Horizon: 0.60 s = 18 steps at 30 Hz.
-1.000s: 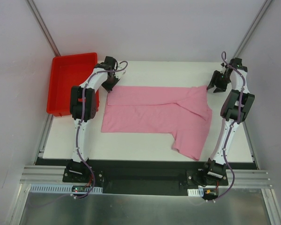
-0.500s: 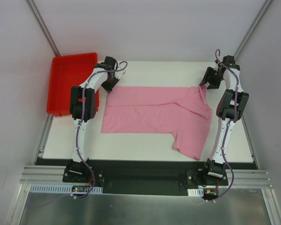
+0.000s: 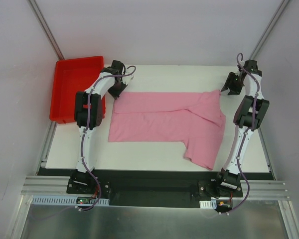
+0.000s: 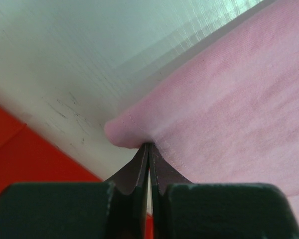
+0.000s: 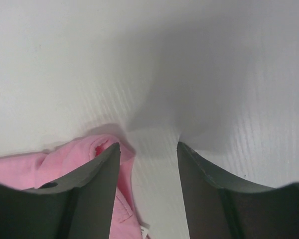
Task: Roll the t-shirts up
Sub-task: Fold the T-shirt at the center of the board.
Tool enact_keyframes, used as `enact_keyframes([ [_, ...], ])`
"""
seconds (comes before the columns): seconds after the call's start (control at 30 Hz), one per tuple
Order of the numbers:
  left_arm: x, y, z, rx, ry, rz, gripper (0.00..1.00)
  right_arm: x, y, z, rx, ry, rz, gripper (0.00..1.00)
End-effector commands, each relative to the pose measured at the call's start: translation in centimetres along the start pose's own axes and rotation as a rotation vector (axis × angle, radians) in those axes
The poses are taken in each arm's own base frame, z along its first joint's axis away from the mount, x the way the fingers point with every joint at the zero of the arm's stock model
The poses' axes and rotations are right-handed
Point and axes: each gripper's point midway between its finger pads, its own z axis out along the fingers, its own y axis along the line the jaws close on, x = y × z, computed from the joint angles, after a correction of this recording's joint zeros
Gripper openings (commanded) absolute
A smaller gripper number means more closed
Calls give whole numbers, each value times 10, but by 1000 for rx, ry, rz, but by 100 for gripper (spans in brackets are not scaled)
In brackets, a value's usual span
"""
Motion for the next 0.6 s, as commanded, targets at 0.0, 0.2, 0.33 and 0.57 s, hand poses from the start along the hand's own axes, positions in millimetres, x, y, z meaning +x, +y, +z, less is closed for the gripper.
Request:
enact_keyframes([
  [0.0, 2, -7, -25, 14, 4, 10, 0, -26, 7, -28, 17, -83, -22, 49],
  [0.2, 2, -4, -27, -5, 9, 7, 0, -41, 50, -44, -158, -145, -73, 24],
  [0.33, 2, -3, -29, -7, 5, 5, 0, -21, 65, -32, -221, -77, -57, 11],
  [0.57, 3, -2, -31, -12, 7, 7, 0, -10, 74, -23, -235, -44, -44, 8],
])
